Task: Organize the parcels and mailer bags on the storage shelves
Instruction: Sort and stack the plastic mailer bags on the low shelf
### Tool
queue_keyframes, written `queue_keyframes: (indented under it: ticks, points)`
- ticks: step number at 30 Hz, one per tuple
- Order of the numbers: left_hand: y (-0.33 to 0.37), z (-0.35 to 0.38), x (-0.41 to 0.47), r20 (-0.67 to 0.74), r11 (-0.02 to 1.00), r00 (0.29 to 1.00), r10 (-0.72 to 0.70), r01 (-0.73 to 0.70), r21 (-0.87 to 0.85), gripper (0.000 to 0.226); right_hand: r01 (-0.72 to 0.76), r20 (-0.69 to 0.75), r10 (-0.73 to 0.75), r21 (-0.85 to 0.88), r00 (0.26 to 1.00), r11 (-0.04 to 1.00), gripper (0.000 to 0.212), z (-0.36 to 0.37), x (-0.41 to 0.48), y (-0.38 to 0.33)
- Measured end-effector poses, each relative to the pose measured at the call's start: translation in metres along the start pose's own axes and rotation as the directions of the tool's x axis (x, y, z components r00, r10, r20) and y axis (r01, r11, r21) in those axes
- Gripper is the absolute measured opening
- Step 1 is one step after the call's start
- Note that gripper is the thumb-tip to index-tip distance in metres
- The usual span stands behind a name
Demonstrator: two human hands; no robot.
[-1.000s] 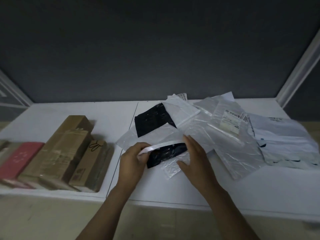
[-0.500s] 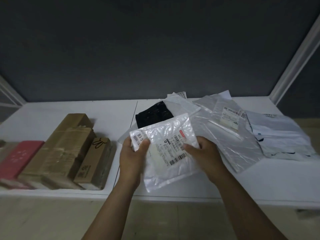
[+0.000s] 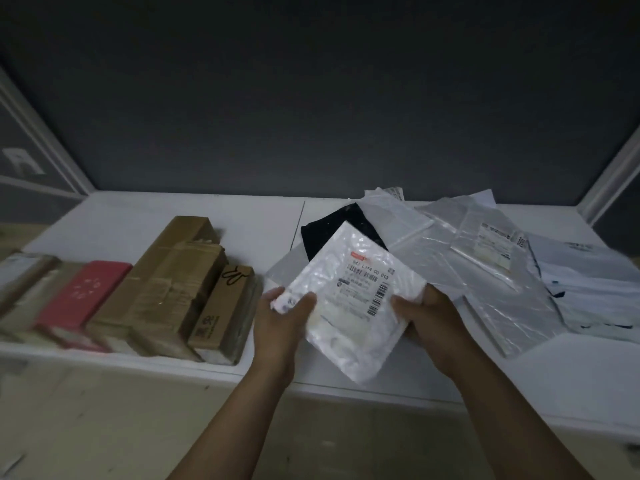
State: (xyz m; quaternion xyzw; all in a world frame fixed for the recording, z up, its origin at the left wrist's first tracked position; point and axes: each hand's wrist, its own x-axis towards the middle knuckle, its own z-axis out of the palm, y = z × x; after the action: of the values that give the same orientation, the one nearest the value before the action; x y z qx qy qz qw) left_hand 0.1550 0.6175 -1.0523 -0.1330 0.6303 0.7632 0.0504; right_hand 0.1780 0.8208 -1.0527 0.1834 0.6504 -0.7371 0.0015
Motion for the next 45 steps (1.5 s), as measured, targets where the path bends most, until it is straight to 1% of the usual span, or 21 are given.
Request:
queue_keyframes:
  ticks: [2,4,6,7,9,10,12,15,17,20,21,23,26,28,30,33,35,38,40,42,45]
  points:
    - [0.010,-0.010,0.003,-0.095,0.982,0.994,0.047,-0.029,0.185,0.060,-0.008,0.038,0.010,-0.074,0.999,0.997,0.024,-0.002,-0.001,0.000]
    - [0.014,-0.015,0.002,0.056,0.918,0.998,0.031,-0.051,0.392,0.067,0.002,0.073,0.007,-0.126,0.997,0.992,0.024,-0.002,-0.002,0.002]
    - [0.006,-0.017,0.000,0.230,0.788,0.973,0.025,-0.161,0.594,0.071,0.036,0.046,-0.029,-0.160,0.999,0.987,0.024,0.002,-0.003,0.004]
    - [-0.001,-0.019,0.000,0.271,0.699,0.961,0.062,-0.236,0.675,0.075,0.063,0.017,-0.061,-0.202,0.998,0.977,0.024,0.004,-0.003,0.006]
    - [-0.012,-0.029,0.002,0.297,0.550,0.939,0.173,-0.342,0.762,0.087,0.110,-0.018,-0.125,-0.362,0.992,0.926,0.029,0.011,0.000,0.016]
    - [-0.017,-0.036,0.005,0.292,0.516,0.932,0.214,-0.361,0.776,0.092,0.124,-0.016,-0.148,-0.457,0.989,0.881,0.036,0.015,0.002,0.021]
    - [-0.025,-0.049,0.012,0.248,0.476,0.937,0.244,-0.339,0.811,0.096,0.196,0.053,-0.212,-0.638,0.976,0.744,0.055,0.019,0.002,0.033]
    - [-0.031,-0.058,0.018,0.228,0.355,0.947,0.228,-0.299,0.886,0.081,0.345,0.258,-0.263,-0.862,0.930,0.372,0.063,0.017,0.004,0.049]
    - [-0.032,-0.057,0.016,0.220,0.225,0.955,0.200,-0.263,0.938,0.059,0.392,0.354,-0.226,-0.907,0.907,0.154,0.063,0.013,0.007,0.058]
    - [-0.044,-0.057,0.017,0.249,-0.051,0.945,0.214,-0.243,0.969,0.038,0.414,0.414,-0.165,-0.910,0.895,-0.038,0.063,0.010,0.018,0.069]
    - [-0.048,-0.056,0.018,0.280,-0.102,0.931,0.235,-0.262,0.960,0.036,0.421,0.427,-0.172,-0.904,0.888,-0.075,0.061,0.009,0.021,0.071]
    - [-0.054,-0.054,0.019,0.378,-0.095,0.893,0.244,-0.366,0.926,0.043,0.431,0.446,-0.212,-0.895,0.870,-0.115,0.057,0.009,0.025,0.068]
    - [-0.065,-0.045,0.016,0.533,-0.029,0.840,0.100,-0.533,0.846,0.068,0.426,0.449,-0.312,-0.893,0.837,-0.141,0.052,0.008,0.038,0.064]
    - [-0.072,-0.042,0.014,0.526,-0.030,0.850,-0.023,-0.526,0.850,0.080,0.429,0.454,-0.330,-0.891,0.827,-0.152,0.059,0.007,0.047,0.059]
    - [-0.075,-0.045,0.019,0.482,-0.082,0.872,-0.092,-0.489,0.869,0.084,0.431,0.460,-0.280,-0.888,0.843,-0.163,0.064,0.007,0.051,0.053]
    - [-0.071,-0.049,0.029,0.443,-0.125,0.889,-0.112,-0.455,0.882,0.084,0.402,0.446,-0.227,-0.890,0.866,-0.218,0.058,0.005,0.056,0.066]
    - [-0.066,-0.047,0.037,0.438,-0.146,0.890,-0.128,-0.453,0.879,0.085,0.360,0.389,-0.217,-0.919,0.895,-0.161,0.060,0.004,0.059,0.068]
    - [-0.057,-0.041,0.045,0.407,-0.154,0.899,-0.162,-0.431,0.889,0.089,0.248,0.292,-0.287,-0.952,0.912,-0.181,0.052,-0.003,0.070,0.066]
    - [-0.054,-0.036,0.051,0.383,-0.155,0.905,-0.184,-0.411,0.898,0.092,0.197,0.237,-0.319,-0.969,0.918,-0.151,0.054,-0.008,0.073,0.065]
    - [-0.057,-0.031,0.058,0.379,-0.151,0.914,-0.147,-0.400,0.904,0.091,0.210,0.249,-0.329,-0.966,0.911,-0.149,0.050,-0.010,0.072,0.067]
    - [-0.059,-0.020,0.066,0.435,-0.139,0.899,0.054,-0.425,0.894,0.072,0.236,0.296,-0.437,-0.954,0.850,-0.187,0.046,-0.013,0.077,0.070]
